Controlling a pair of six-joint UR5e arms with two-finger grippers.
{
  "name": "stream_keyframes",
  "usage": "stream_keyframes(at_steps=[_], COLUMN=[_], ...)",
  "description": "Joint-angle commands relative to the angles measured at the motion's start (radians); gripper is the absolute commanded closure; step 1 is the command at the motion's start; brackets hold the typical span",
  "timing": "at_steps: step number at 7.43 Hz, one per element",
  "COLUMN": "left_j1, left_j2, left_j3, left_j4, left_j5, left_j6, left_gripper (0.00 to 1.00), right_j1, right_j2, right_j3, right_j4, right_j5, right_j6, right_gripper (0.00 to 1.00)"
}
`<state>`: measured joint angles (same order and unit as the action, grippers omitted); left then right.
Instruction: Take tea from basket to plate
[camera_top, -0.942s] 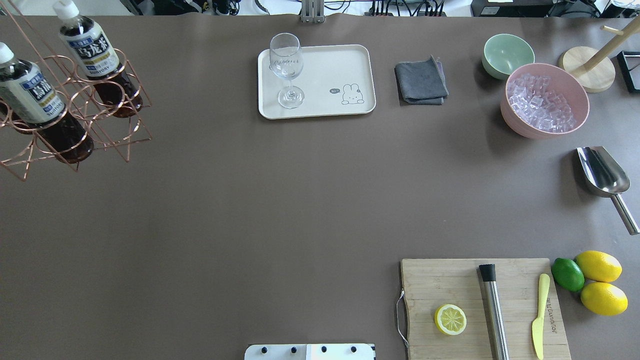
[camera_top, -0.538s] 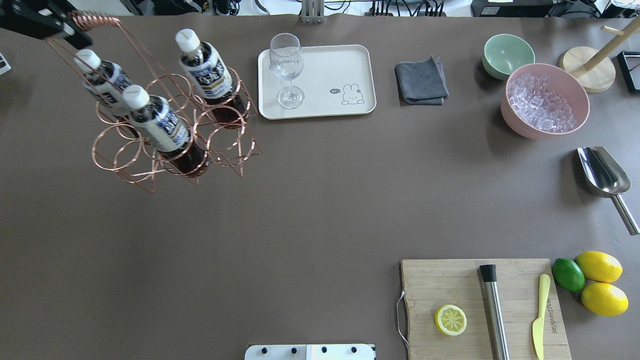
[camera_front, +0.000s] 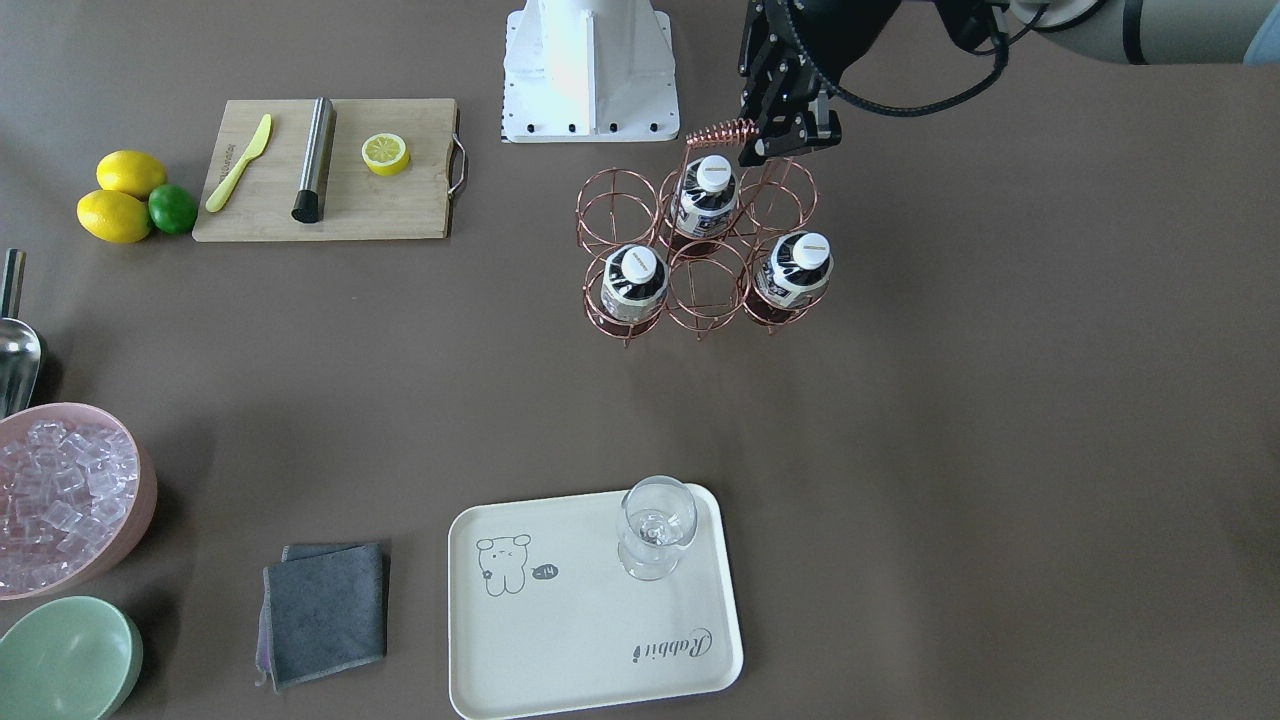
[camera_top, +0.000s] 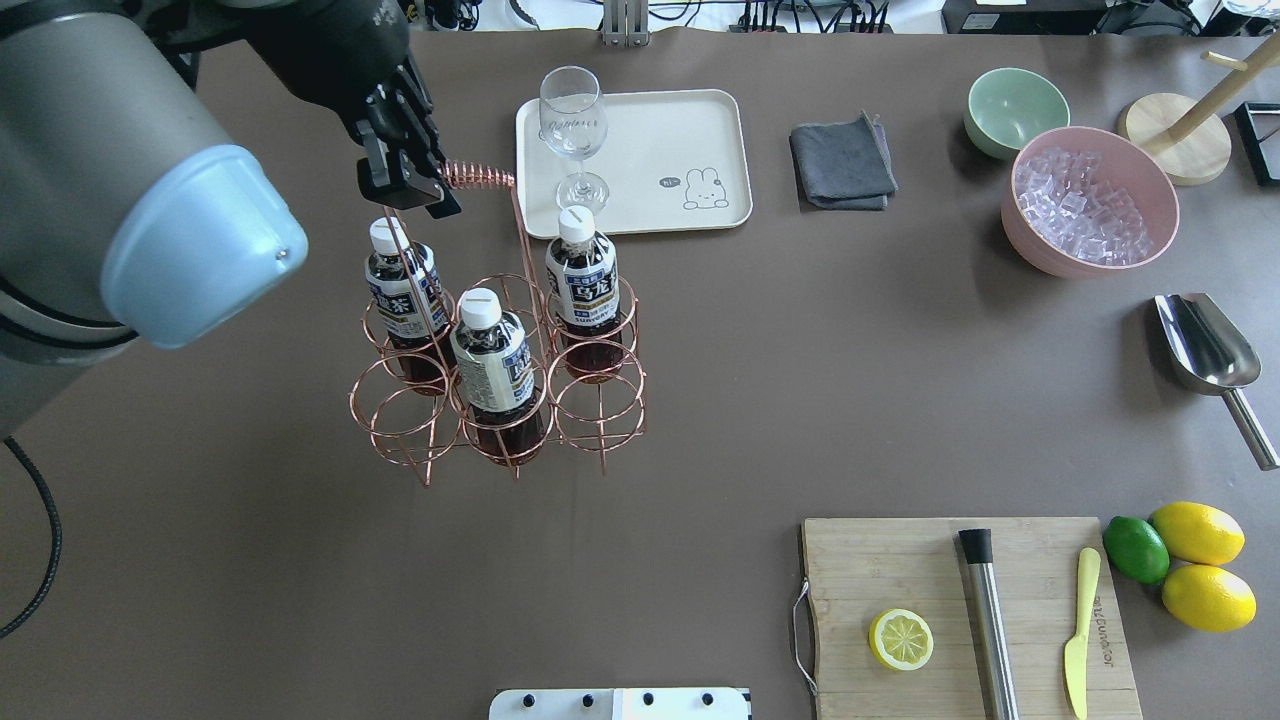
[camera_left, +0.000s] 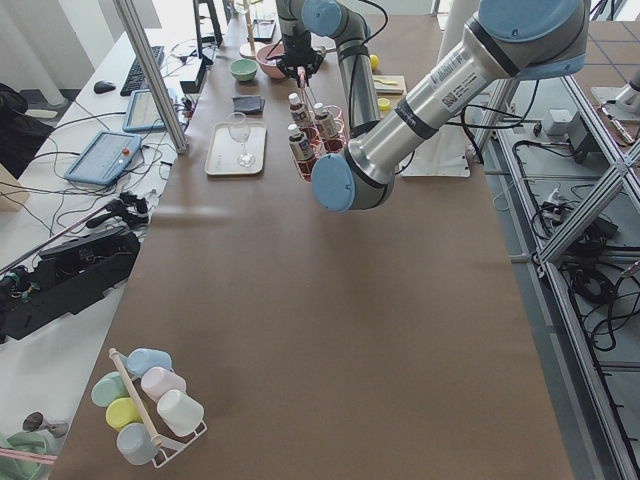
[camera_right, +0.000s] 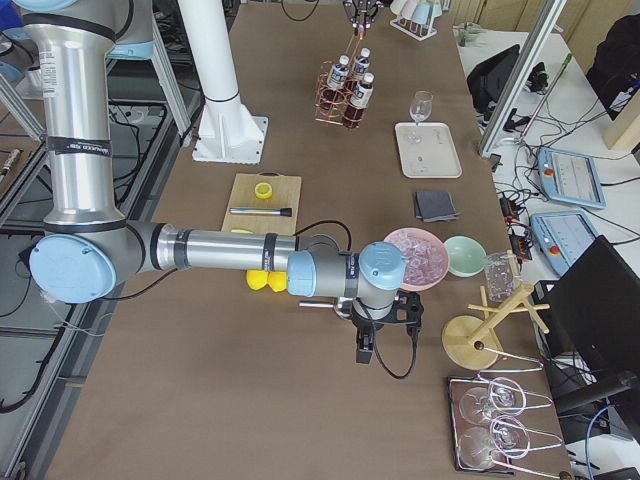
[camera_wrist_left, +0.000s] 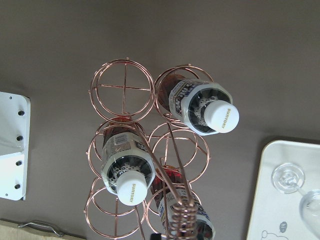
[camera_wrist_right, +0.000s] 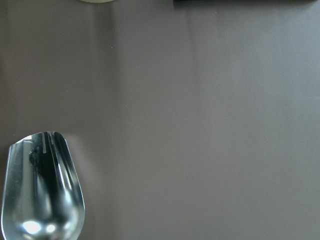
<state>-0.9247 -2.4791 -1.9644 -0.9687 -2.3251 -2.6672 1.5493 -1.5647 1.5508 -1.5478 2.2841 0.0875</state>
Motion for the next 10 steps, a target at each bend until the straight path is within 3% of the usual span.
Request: stream_keyframes(at_steps=[1, 2, 7, 10], left_j1=[0.133, 0.180, 0.207, 0.217], left_j2=[-0.040, -0.043, -0.060, -0.055], left_j3=[0.061, 0.061, 0.107, 0.099], left_j4=[-0.077, -0.082, -0.146, -0.180], left_j5=[0.095, 0.140, 0.144, 0.144], left_j6=[-0.106, -0.143, -0.168, -0.178], left_gripper=[1.00, 1.00, 1.00, 1.00], right_j1=[0.000, 0.000, 0.000, 0.000], right_j2=[-0.002, -0.002, -0.014, -0.011], right_j3=[-0.001, -0.001, 0.000, 0.054], right_j4=[0.000, -0.002, 0.000, 0.000], right_j5=[0.000, -0.002, 0.001, 0.014], right_j6=[0.000, 0.000, -0.002, 0.003], right_gripper=[0.00, 0.00, 0.00, 0.00])
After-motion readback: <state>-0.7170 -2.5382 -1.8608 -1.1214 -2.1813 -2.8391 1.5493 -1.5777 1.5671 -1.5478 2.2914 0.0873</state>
